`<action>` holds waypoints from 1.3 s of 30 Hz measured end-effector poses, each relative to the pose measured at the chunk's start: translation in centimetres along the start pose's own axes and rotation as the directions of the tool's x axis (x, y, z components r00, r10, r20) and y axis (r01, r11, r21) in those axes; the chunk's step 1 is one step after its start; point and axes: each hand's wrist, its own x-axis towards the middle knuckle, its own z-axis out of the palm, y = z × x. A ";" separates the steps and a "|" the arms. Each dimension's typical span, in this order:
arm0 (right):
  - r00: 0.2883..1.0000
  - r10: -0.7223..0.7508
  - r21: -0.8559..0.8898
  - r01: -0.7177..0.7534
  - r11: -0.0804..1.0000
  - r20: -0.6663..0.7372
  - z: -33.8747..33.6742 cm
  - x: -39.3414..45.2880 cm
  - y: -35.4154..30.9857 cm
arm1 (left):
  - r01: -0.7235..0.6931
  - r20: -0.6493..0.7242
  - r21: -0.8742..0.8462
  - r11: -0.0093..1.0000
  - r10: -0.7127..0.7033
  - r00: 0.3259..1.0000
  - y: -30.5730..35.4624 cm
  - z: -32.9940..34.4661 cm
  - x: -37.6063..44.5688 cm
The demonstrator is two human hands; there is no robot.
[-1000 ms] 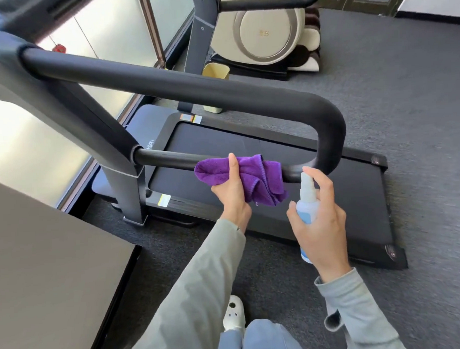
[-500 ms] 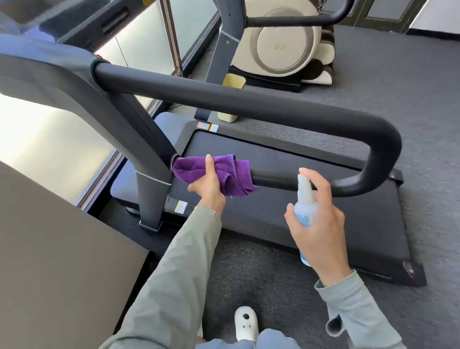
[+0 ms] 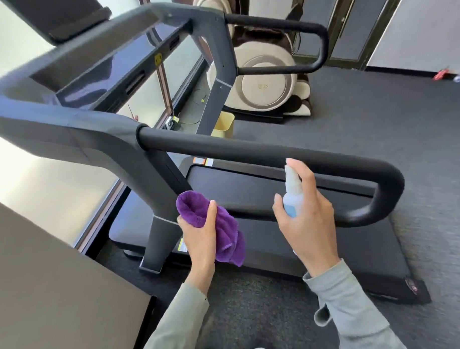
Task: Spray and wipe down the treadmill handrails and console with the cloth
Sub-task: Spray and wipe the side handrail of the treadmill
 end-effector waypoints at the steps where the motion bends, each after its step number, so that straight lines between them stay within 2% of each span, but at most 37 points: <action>1: 1.000 -0.015 0.000 0.015 1.000 -0.007 0.1 0.8 -0.9 | -0.034 0.021 0.019 0.999 0.033 0.999 0.9 -0.3 0.0; 4: 0.999 -0.035 -0.012 0.035 0.999 -0.001 0.7 2.7 -3.3 | -0.101 0.076 0.057 0.993 0.096 0.992 3.0 -1.3 0.4; 9: 0.996 -0.069 -0.082 0.072 0.994 0.049 2.4 4.4 -6.4 | -0.127 0.133 0.097 0.987 0.113 0.985 4.7 -3.6 1.8; 13: 0.997 -0.011 -0.066 0.016 0.998 0.081 4.1 4.7 -7.2 | -0.140 0.138 0.071 0.988 0.129 0.982 5.5 -4.8 2.4; 16: 0.998 0.046 0.003 -0.046 0.999 0.041 4.8 4.6 -7.2 | -0.149 0.143 0.038 0.988 0.142 0.979 5.9 -5.5 2.5; 21: 1.000 0.022 -0.056 -0.021 0.998 0.016 4.2 4.4 -6.6 | -0.145 0.175 0.006 0.989 0.142 0.974 6.3 -5.6 2.6; 30: 0.992 0.095 -0.086 -0.102 0.991 -0.089 -0.6 2.5 -2.6 | -0.144 0.213 0.029 0.989 0.135 0.968 6.3 -2.6 1.4; 36: 0.963 0.141 -0.003 -0.145 0.989 -0.231 -2.7 2.4 -0.3 | -0.128 0.242 0.045 0.991 0.114 0.964 5.7 -0.4 0.2; 39: 0.961 0.128 -0.008 -0.134 0.991 -0.245 -3.7 1.8 1.1 | -0.120 0.238 0.044 0.992 0.106 0.966 5.1 0.0 -0.1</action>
